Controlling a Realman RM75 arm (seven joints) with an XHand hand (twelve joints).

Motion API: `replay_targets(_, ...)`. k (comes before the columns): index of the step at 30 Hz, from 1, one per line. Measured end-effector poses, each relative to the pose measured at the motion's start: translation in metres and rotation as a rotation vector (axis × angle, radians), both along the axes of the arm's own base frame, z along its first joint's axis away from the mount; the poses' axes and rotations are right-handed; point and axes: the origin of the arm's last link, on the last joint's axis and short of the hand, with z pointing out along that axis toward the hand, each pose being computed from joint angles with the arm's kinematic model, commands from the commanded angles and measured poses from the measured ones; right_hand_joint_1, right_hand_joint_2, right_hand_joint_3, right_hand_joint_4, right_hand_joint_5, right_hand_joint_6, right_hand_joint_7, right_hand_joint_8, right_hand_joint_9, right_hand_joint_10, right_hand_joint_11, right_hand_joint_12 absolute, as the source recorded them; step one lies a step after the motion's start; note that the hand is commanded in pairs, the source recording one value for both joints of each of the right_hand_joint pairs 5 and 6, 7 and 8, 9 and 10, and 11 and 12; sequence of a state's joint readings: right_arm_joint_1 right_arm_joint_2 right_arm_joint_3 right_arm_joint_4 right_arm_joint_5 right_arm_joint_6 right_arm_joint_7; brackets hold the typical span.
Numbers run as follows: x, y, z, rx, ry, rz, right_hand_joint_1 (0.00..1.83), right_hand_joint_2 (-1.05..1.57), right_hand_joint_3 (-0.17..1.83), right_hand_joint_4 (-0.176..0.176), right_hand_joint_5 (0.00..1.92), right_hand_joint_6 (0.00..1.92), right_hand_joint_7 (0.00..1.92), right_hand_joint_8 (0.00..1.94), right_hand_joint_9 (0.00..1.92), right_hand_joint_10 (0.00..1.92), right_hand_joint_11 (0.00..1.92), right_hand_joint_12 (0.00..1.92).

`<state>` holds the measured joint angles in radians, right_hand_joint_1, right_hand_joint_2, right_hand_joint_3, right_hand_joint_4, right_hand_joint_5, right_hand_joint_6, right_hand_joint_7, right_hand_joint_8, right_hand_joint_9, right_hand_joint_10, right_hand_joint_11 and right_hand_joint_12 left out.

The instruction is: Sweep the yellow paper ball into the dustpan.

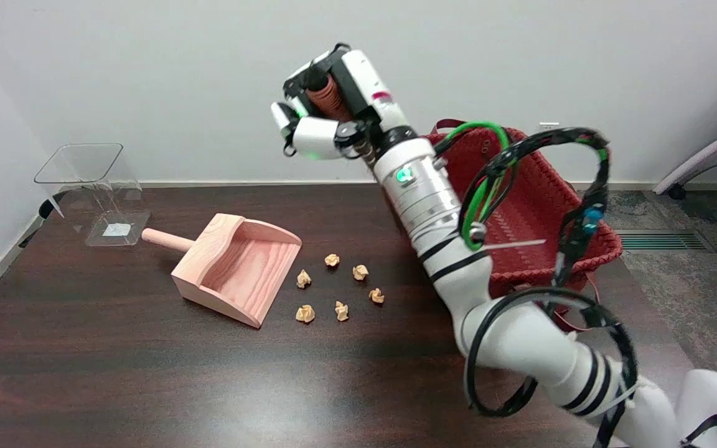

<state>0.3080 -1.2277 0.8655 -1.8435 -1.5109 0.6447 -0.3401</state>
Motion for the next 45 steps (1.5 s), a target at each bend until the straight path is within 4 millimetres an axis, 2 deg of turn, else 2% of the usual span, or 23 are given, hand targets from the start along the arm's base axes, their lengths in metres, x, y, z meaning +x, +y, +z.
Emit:
replay_targets(9, -0.023, 0.003, -0.023, -0.034, -0.002, -0.083, 1.37, 1.04, 0.75, 0.000, 1.92, 1.92, 1.92, 1.92, 1.92, 1.92, 1.92, 1.92)
replay_targets(21, -0.063, 0.003, -0.039, -0.081, -0.038, -0.242, 1.37, 1.06, 0.73, 0.000, 1.92, 1.92, 1.92, 1.92, 1.92, 1.92, 1.92, 1.92)
replay_targets(32, -0.093, -0.001, -0.039, -0.166, -0.052, -0.338, 1.39, 1.06, 0.69, 0.000, 1.92, 1.92, 1.92, 1.92, 1.92, 1.92, 1.92, 1.92)
replay_targets(45, -0.109, -0.014, -0.032, -0.253, -0.082, -0.369, 1.31, 1.27, 0.56, 0.000, 1.92, 1.92, 1.92, 1.92, 1.92, 1.92, 1.92, 1.92)
